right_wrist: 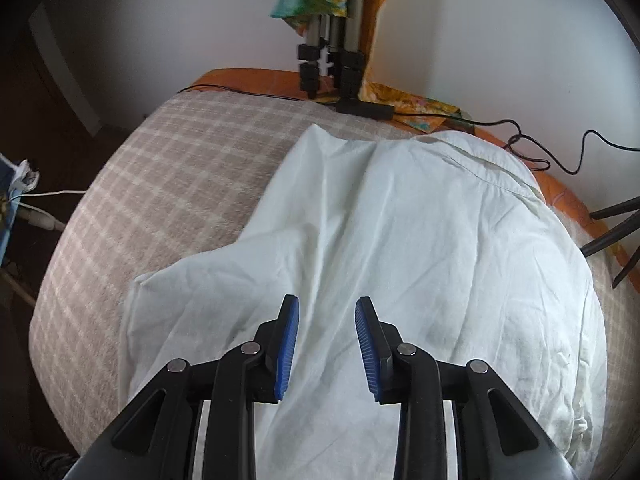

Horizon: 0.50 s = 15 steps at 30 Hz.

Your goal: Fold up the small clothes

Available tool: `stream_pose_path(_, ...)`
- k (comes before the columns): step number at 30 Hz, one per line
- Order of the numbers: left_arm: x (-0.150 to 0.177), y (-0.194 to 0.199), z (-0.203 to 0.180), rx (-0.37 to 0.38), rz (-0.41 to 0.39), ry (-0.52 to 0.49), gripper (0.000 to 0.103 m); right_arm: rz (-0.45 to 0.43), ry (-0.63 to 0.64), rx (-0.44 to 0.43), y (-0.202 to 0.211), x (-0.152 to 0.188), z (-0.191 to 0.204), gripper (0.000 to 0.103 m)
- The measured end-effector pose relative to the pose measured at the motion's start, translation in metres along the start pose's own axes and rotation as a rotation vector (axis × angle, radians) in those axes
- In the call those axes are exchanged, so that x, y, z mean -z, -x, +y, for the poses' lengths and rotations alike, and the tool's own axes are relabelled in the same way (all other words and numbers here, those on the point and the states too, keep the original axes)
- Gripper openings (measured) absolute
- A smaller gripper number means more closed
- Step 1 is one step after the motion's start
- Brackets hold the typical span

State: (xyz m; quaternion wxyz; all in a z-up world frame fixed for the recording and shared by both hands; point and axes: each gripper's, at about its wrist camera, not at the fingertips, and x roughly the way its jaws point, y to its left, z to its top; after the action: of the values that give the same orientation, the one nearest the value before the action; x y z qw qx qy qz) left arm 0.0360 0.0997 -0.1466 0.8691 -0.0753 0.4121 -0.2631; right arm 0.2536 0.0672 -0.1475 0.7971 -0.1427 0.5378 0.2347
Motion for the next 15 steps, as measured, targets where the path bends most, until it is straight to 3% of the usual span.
stream_pose_path(3, 0.007, -0.013, 0.013, 0.006, 0.058, 0.091, 0.026, -0.015, 0.067, -0.081, 0.013, 0.007, 0.027, 0.031)
stream_pose_path(9, 0.009, -0.031, 0.011, 0.013, 0.106, 0.117, 0.026, -0.005, 0.197, -0.156, 0.008, 0.012, 0.092, 0.033)
stream_pose_path(11, 0.009, -0.032, 0.012, -0.043, 0.106, 0.104, 0.026, 0.013, 0.214, -0.16, 0.0, 0.014, 0.105, 0.033)
stream_pose_path(15, 0.006, -0.016, 0.023, -0.149, 0.027, 0.119, 0.029, 0.024, 0.208, -0.126, -0.011, 0.017, 0.11, 0.034)
